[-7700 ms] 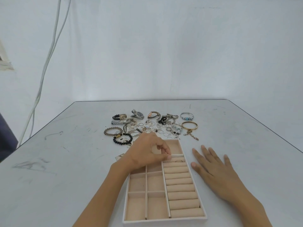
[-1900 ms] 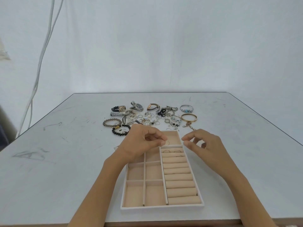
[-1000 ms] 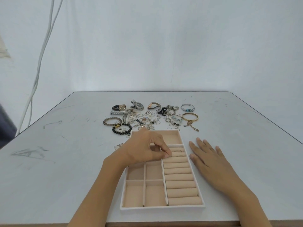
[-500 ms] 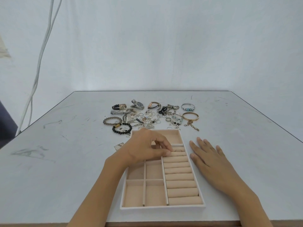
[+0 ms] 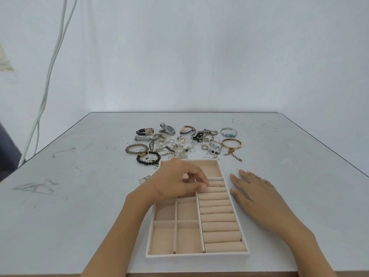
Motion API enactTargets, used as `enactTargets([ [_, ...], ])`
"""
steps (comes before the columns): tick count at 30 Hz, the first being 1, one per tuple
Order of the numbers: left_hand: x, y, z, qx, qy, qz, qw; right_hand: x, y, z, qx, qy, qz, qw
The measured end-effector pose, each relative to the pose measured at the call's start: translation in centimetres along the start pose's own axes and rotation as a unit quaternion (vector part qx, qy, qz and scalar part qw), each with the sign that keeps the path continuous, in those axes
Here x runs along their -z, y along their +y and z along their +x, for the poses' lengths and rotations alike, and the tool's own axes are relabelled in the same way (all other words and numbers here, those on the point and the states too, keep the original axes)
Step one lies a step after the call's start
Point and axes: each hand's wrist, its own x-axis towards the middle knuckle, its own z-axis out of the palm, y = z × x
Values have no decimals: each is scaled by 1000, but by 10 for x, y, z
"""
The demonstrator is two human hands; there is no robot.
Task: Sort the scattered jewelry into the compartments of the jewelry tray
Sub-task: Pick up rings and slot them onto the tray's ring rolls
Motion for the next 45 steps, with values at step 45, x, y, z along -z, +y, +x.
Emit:
enactTargets([
  [45,16,-60,87,163,169,350,907,28,-67,192,8,-85,104,991],
])
